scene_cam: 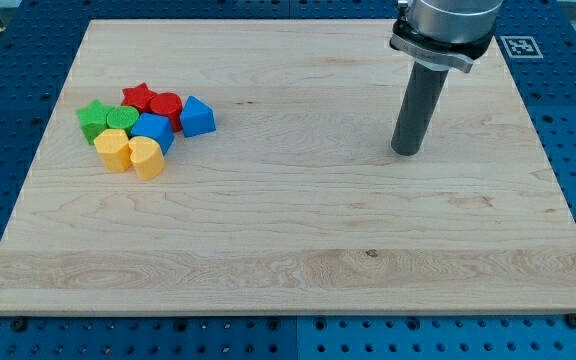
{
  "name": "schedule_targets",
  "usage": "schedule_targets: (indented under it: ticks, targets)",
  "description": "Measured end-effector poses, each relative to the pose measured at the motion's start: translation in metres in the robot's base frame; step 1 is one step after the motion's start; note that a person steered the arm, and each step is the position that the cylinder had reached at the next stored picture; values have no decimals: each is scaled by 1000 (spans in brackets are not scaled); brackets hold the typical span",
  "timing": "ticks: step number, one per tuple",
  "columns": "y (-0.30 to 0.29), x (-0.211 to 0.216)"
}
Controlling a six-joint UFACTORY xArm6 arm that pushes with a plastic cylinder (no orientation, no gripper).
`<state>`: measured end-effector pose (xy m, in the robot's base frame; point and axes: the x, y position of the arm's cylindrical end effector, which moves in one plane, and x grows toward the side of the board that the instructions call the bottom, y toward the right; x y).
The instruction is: Point your arm at the green star
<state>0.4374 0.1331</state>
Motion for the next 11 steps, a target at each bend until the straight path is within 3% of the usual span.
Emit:
schedule_targets:
  ticks: [2, 4, 5, 8, 11]
  targets:
    - [-19, 9]
    - [-86, 96]
    - [-128, 108]
    - [-163, 105]
    - [-273, 98]
